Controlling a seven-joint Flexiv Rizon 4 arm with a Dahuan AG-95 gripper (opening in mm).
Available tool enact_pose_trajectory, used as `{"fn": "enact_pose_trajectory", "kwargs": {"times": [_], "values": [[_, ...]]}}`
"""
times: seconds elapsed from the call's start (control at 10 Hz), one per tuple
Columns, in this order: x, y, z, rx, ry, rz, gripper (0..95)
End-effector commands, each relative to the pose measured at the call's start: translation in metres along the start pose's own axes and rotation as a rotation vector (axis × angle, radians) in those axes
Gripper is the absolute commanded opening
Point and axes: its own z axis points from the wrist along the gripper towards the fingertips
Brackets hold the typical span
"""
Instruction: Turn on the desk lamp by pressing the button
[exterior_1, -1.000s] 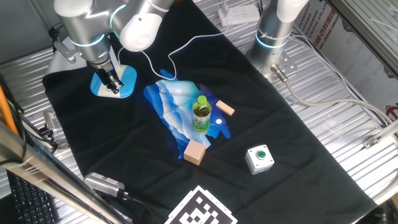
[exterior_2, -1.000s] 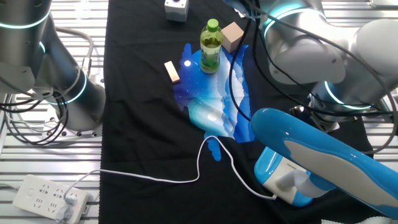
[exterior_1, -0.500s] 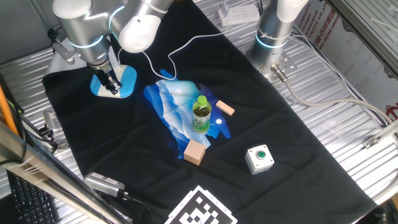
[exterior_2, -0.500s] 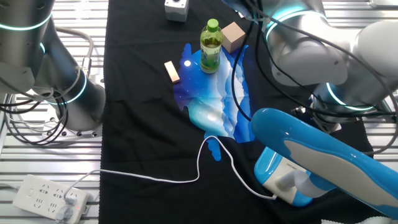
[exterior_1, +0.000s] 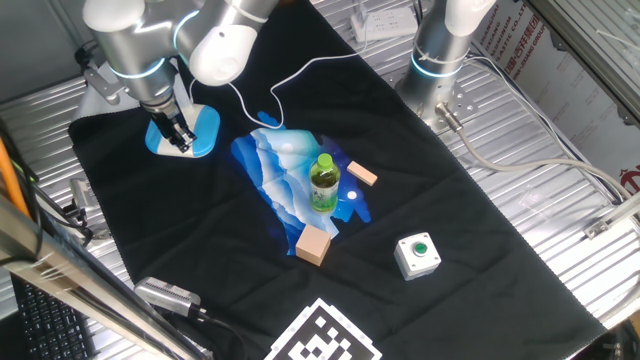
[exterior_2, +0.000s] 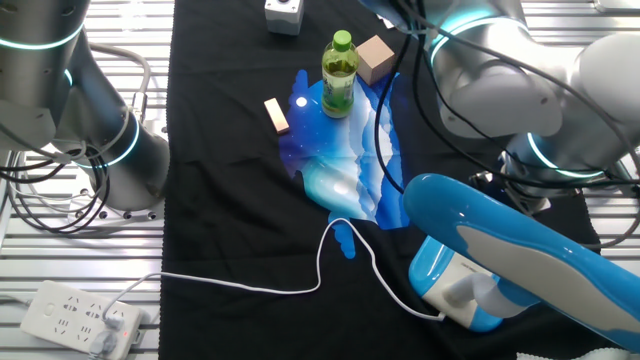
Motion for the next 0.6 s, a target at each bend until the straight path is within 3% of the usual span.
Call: {"fn": "enact_pose_trajectory", "kwargs": {"times": [0.1, 0.6], "values": [[0.0029, 0.0007, -0.0008, 0.007, 0.003, -0.003, 0.0], [0.0049, 0.001, -0.0002, 0.008, 0.004, -0.008, 0.0]]}}
